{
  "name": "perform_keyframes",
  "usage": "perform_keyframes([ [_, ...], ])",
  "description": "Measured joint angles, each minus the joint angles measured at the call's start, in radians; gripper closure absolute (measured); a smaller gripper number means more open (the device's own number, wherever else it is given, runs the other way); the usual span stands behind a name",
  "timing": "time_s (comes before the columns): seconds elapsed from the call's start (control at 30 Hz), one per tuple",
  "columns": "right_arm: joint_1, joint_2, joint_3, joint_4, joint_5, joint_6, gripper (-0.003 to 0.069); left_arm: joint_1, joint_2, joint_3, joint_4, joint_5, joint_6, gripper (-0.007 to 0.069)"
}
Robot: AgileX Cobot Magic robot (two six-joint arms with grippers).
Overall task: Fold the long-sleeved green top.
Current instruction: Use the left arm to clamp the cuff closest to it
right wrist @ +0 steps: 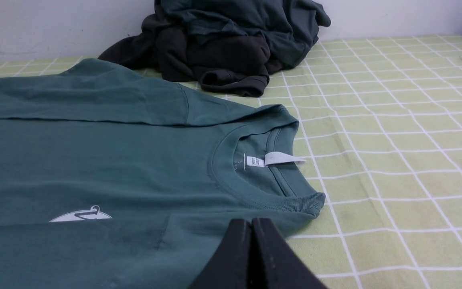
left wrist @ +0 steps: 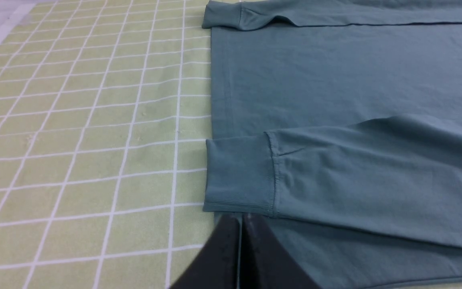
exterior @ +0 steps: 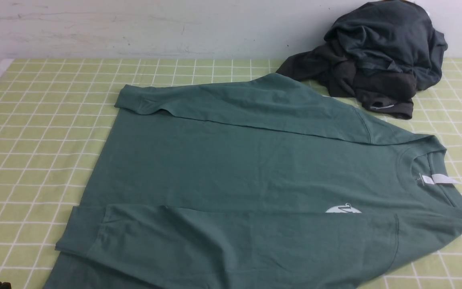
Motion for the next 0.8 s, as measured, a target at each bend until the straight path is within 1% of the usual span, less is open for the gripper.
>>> perform_keyframes([
  [0.23, 0.0, 0.0, 0.0, -0.004, 0.0, 0.0, 0.0665, 0.0, 0.0, 0.002, 0.026, -0.018, 0.0, 0.0627],
  [0.37, 0.0, 0.0, 0.0, -0.013, -0.012, 0.0, 0.0665, 0.0, 0.0, 0.011, 0.03, -0.118, 0.0, 0.0627],
  [0.43, 0.0, 0.0, 0.005, -0.008, -0.095, 0.017, 0.0665, 0.0, 0.0, 0.011, 0.032, -0.292, 0.0, 0.0627],
  [0.47, 0.0, 0.0, 0.005, 0.0, -0.17, 0.03, 0.0665, 0.0, 0.0, 0.011, 0.031, -0.371, 0.0, 0.0627],
  [0.5, 0.0, 0.0, 0.005, 0.004, -0.185, 0.032, 0.0665, 0.0, 0.0, 0.011, 0.031, -0.402, 0.0, 0.0627],
  [0.53, 0.0, 0.0, 0.005, 0.014, -0.299, 0.053, 0.0665, 0.0, 0.0, 0.011, 0.031, -0.493, 0.0, 0.0627],
  [0.6, 0.0, 0.0, 0.005, 0.02, -0.462, 0.088, 0.0665, 0.0, 0.0, 0.011, 0.031, -0.64, 0.0, 0.0627],
  [0.67, 0.0, 0.0, 0.005, 0.023, -0.66, 0.122, 0.0665, 0.0, 0.0, 0.011, 0.031, -0.781, -0.001, 0.0627],
  [0.73, 0.0, 0.0, 0.005, 0.03, -0.773, 0.135, 0.0665, 0.0, 0.0, 0.011, 0.023, -0.907, -0.017, 0.0627],
  [0.8, 0.0, 0.0, 0.005, 0.035, -0.835, 0.143, 0.0665, 0.0, 0.0, 0.011, 0.003, -0.995, -0.055, 0.0627],
])
